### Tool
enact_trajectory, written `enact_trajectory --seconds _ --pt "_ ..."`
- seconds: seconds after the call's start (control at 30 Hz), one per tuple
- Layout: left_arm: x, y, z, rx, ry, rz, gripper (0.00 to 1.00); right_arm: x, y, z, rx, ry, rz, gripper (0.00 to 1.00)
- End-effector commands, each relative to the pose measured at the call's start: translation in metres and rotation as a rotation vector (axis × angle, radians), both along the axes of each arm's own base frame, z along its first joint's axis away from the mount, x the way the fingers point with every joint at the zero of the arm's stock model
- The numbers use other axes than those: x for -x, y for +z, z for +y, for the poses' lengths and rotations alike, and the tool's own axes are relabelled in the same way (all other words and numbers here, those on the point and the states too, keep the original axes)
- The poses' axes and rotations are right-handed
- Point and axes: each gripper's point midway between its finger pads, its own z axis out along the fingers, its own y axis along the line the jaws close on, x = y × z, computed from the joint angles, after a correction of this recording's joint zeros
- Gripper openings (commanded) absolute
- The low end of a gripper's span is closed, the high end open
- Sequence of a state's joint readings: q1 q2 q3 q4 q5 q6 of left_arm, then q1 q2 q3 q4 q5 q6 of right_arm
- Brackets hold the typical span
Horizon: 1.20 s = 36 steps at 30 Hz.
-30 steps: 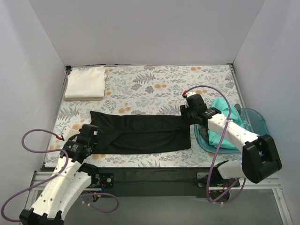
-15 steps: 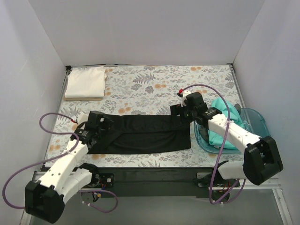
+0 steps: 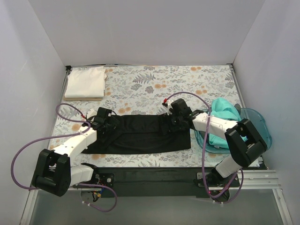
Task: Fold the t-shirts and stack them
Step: Fold the tshirt
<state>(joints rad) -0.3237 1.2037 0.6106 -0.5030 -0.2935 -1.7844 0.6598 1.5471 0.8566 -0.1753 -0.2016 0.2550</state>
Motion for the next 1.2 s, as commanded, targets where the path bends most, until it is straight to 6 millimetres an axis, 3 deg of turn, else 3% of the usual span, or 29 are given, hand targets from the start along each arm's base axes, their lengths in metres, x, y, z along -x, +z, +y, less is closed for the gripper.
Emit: enact_trajectory --seconds 0.0,0.17,0.53,0.8,1.0,1.17 --pt "0.0 0.004 -0.009 0.028 -0.066 -0.017 0.83 -0.003 -0.001 0.004 -0.021 -0.013 -0.011 0.98" --pt "0.021 0.002 -0.043 0.182 -0.258 -0.029 0.83 -0.004 -0.005 0.002 -0.008 -0.02 -0.01 0.98" --pt "0.062 0.021 -0.068 0.349 -0.401 -0.088 0.83 -0.005 -0.008 -0.002 0.01 -0.03 -0.016 0.98" --pt "0.064 0.033 -0.074 0.358 -0.449 -0.098 0.83 -0.006 -0.007 -0.002 0.014 -0.028 -0.022 0.98" --pt "0.069 0.065 -0.1 0.436 -0.623 -0.168 0.83 -0.01 0.001 -0.003 0.009 -0.031 -0.052 0.98" --pt "0.068 0.091 -0.104 0.439 -0.675 -0.274 0.84 -0.013 0.009 -0.002 0.004 -0.031 -0.071 0.98"
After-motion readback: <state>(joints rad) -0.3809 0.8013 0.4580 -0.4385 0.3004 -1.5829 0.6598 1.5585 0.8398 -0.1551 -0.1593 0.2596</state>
